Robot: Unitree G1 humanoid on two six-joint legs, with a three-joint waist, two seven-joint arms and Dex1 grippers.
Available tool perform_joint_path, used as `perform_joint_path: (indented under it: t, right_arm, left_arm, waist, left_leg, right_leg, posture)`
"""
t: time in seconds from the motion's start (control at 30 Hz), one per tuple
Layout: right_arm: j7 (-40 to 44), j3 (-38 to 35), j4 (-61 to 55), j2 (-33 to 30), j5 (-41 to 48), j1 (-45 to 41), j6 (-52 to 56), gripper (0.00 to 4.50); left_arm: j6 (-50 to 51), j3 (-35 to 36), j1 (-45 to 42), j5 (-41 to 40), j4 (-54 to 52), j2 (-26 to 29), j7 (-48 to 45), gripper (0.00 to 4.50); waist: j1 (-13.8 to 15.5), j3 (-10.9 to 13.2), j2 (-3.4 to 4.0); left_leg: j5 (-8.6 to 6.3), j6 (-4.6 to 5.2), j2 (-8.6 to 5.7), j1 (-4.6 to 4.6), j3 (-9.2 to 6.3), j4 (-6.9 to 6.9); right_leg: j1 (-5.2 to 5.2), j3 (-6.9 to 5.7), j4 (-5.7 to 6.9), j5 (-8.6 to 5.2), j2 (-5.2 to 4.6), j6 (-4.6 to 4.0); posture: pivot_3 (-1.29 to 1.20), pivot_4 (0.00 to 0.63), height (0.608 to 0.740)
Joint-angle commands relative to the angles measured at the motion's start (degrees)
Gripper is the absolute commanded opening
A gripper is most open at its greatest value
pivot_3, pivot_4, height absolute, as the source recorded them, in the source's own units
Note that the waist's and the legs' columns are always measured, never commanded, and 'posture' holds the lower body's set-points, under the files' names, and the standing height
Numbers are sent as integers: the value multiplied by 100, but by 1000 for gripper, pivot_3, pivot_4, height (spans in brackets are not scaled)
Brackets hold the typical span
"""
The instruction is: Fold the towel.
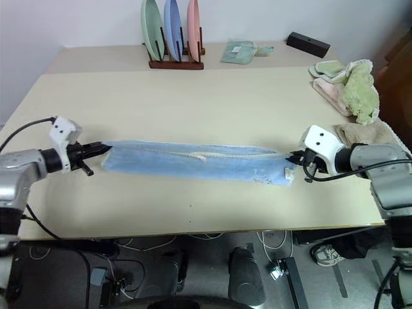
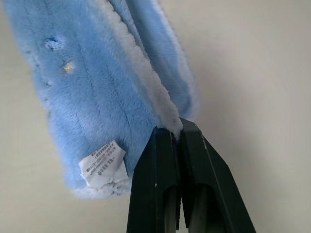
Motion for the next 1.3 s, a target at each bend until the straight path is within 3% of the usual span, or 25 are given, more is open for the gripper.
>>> perform_joint_path:
  t: [0.03, 0.33, 0.43, 0.47, 0.57, 0.67, 0.93, 1.17, 1.3]
  right_arm:
    - [-131, -60, 188, 106, -124, -170, -157, 43]
    - [-411, -127, 314, 387, -221, -264, -219, 43]
    - [-582, -160, 406, 465, -245, -395, -173, 846]
    - [-643, -174, 424, 483, -252, -433, -162, 1466]
    - [-838, -207, 470, 523, -281, -507, -200, 2786]
    - [-1125, -210, 590, 583, -376, -587, -273, 2849]
    - [-2206, -341, 891, 787, -778, -668, -240, 2849]
    - [-1842, -1036, -328, 615, -105, 67, 405, 2849]
    - [-1417, -1880, -1636, 838, 1368, 681, 1773, 4184]
  left_arm:
    - [-209, -91, -266, 223, 388, -49, 0, 0]
    - [-172, -130, -261, 306, 626, -98, -44, 0]
    - [-53, -47, -246, 221, 639, -105, -33, 869]
    - [-39, -11, -244, 208, 632, -106, 3, 1473]
    - [-5, 165, -317, 153, 666, -173, 232, 2815]
    - [0, 420, -490, 69, 782, -341, 605, 4410]
    - [-42, 1216, -1226, 116, 1885, -997, 2932, 4410]
    - [-106, 1320, -859, -173, 1189, -961, 2356, 4410]
    - [-84, 1310, -571, -470, 325, -892, 1744, 4500]
  waist:
    - [-11, 0, 0]
    - [-18, 0, 0]
    - [-21, 0, 0]
    - [-19, 0, 0]
    - [-16, 0, 0]
    - [-14, 0, 0]
    - [7, -1, -2]
    - [-5, -1, -2]
    - [-2, -1, -3]
  left_leg:
    - [0, 0, 0, 0, 0, 0]
    - [0, 0, 0, 2, -1, 1]
    - [0, 0, 0, 3, -1, 0]
    - [0, 0, 0, 3, -1, 0]
    - [0, 0, 0, 2, -1, 1]
    - [0, 0, 0, 3, -2, 1]
    - [1, -1, -3, 2, -6, 2]
    - [2, -3, -3, 1, -7, 1]
    - [2, -3, -3, 0, -9, 1]
  right_leg:
    - [0, 0, 1, 0, 0, 0]
    - [-2, 1, 10, 1, 0, 1]
    - [-2, 1, 11, 1, 0, 1]
    - [-2, 1, 11, 1, 0, 1]
    - [-2, 1, 11, 1, 0, 1]
    - [-2, 0, 11, 1, 0, 1]
    - [-1, 0, 10, 6, 0, 10]
    - [-2, 1, 10, 6, 0, 11]
    - [0, 0, 10, 6, 0, 10]
  posture:
    - [0, 150, 740]
    - [0, 150, 740]
    - [0, 150, 740]
    - [0, 150, 740]
    - [0, 150, 740]
    - [0, 150, 740]
    - [0, 150, 740]
    - [0, 150, 740]
    - [0, 150, 740]
